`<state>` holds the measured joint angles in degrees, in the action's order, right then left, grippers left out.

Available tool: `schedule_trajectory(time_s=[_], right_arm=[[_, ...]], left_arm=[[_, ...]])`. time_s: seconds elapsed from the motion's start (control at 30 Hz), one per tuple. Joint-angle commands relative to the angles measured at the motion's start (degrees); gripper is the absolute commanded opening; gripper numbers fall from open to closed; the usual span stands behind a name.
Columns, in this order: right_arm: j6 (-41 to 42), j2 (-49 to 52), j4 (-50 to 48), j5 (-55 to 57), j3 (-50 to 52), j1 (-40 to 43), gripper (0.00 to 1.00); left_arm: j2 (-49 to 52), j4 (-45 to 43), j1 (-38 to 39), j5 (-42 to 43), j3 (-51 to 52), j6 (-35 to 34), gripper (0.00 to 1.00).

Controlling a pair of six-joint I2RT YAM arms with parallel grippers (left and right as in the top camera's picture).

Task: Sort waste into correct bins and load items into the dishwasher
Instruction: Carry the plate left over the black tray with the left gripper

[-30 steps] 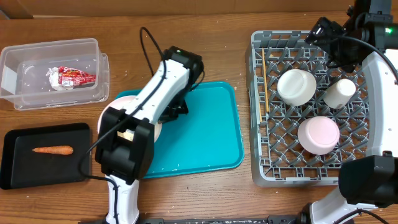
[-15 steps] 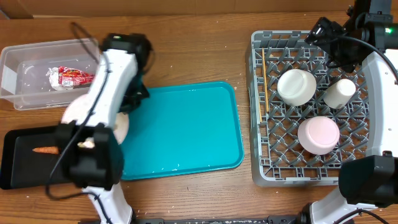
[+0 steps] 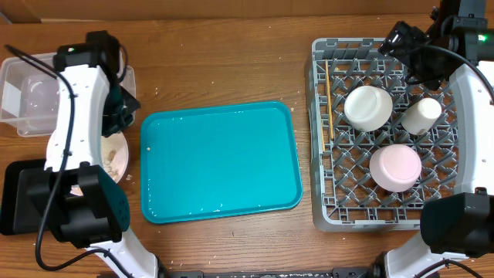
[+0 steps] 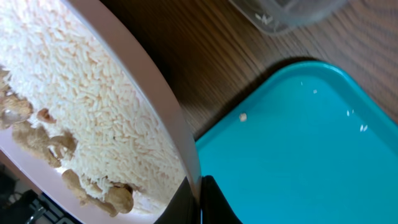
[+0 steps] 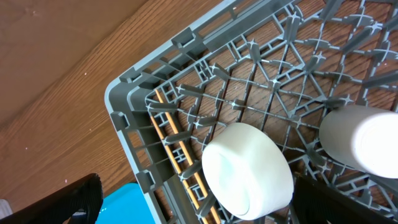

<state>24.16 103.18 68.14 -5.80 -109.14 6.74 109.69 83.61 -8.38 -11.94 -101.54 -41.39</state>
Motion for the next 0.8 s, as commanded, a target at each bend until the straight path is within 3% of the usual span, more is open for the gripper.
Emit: schedule_trajectory(time_s=[0.0,0.2,0.77], right_arm=[[0.09,-0.28,-0.31,-0.31,-0.15,0.09,1.0],[0.09,-0.28,-0.33,-0.31,-0.15,0.09,1.0],[0.09,-0.28,-0.31,-0.31,-0.15,0.09,1.0]], left_arm=[[-0.7,-1.05,-2.84,0.33,-1.05,1.14,0.04],[-0.7,-4.66,-7.74,5.66,-0.98,2.89,0.04],[-0.61,-9.22,-14.4,5.86,-0.94,2.89,0.04]])
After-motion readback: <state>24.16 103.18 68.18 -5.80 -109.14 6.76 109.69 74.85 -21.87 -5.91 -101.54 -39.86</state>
